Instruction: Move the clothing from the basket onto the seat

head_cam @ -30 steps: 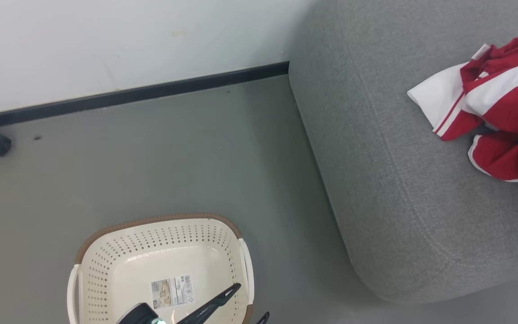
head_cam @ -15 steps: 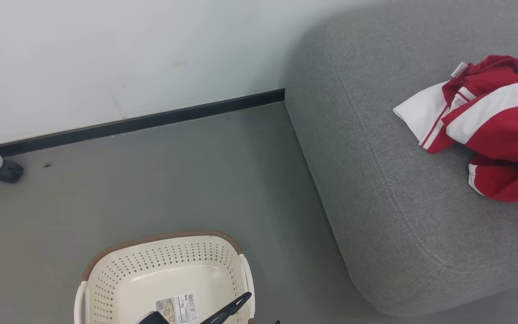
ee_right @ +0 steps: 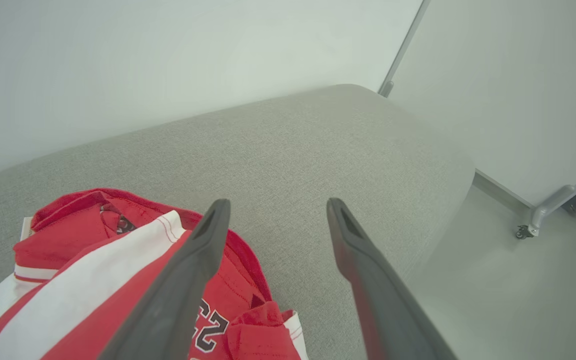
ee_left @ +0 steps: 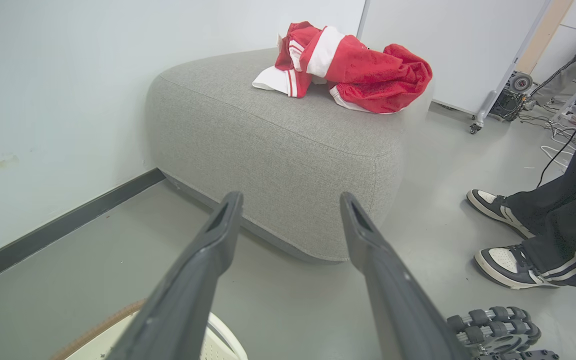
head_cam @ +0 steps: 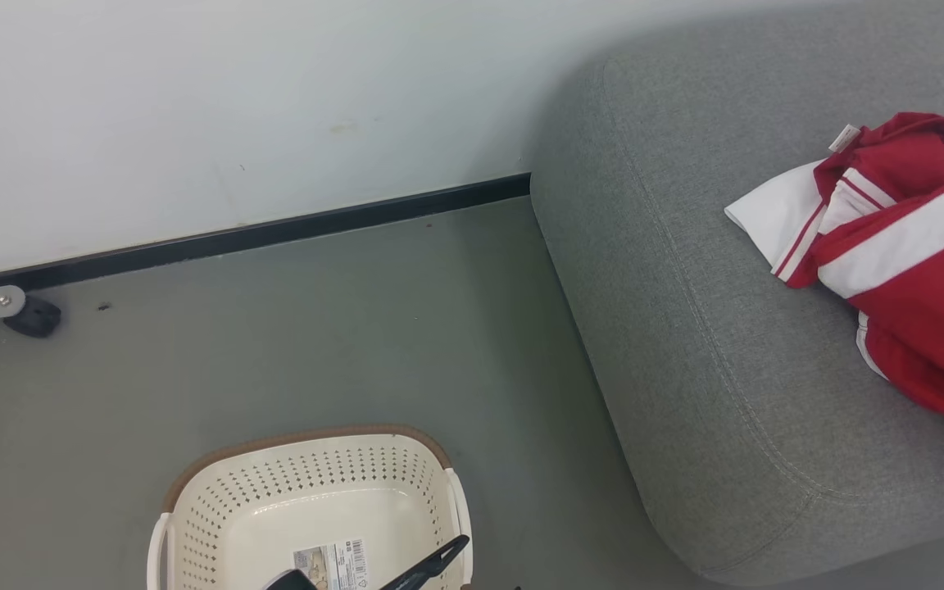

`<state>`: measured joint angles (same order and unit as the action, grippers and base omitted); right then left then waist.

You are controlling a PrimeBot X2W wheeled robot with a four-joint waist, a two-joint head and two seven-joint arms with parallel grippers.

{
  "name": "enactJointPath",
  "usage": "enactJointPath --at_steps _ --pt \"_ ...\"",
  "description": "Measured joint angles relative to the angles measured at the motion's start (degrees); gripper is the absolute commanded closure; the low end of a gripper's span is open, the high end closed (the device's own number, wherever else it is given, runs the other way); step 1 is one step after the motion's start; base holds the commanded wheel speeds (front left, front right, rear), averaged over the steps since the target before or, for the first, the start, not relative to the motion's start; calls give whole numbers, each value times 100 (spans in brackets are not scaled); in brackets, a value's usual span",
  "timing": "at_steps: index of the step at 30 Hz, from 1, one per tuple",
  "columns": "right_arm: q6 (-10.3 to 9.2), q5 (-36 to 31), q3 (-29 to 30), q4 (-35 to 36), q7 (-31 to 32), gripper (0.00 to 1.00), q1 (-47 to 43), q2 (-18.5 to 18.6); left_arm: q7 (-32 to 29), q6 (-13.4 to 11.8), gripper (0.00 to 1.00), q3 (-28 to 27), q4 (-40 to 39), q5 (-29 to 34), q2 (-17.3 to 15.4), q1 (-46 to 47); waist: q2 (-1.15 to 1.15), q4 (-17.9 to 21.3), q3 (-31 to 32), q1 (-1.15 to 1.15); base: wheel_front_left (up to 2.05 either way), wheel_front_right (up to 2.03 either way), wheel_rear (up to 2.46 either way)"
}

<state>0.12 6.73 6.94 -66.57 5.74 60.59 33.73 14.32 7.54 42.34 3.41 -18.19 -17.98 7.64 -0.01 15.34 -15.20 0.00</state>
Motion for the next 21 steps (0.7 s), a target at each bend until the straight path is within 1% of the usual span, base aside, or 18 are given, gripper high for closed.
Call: enactJointPath --at_steps 5,14,20,21 --pt "-12 -16 -14 198 -325 0 16 -16 0 0 0 22 23 0 12 7 0 -61 -12 1 0 0 0" --pt "-1 -11 -52 365 -778 0 -8 -225 0 0 0 23 178 -43 96 13 0 -198 153 0 0 0 0" --pt "154 25 -122 649 -1250 0 -170 -530 0 0 0 22 335 -93 237 14 0 -285 370 0 0 0 0" --pt "303 36 -172 730 -1424 0 -283 -572 0 0 0 9 396 -192 303 14 0 -316 463 0 0 0 0"
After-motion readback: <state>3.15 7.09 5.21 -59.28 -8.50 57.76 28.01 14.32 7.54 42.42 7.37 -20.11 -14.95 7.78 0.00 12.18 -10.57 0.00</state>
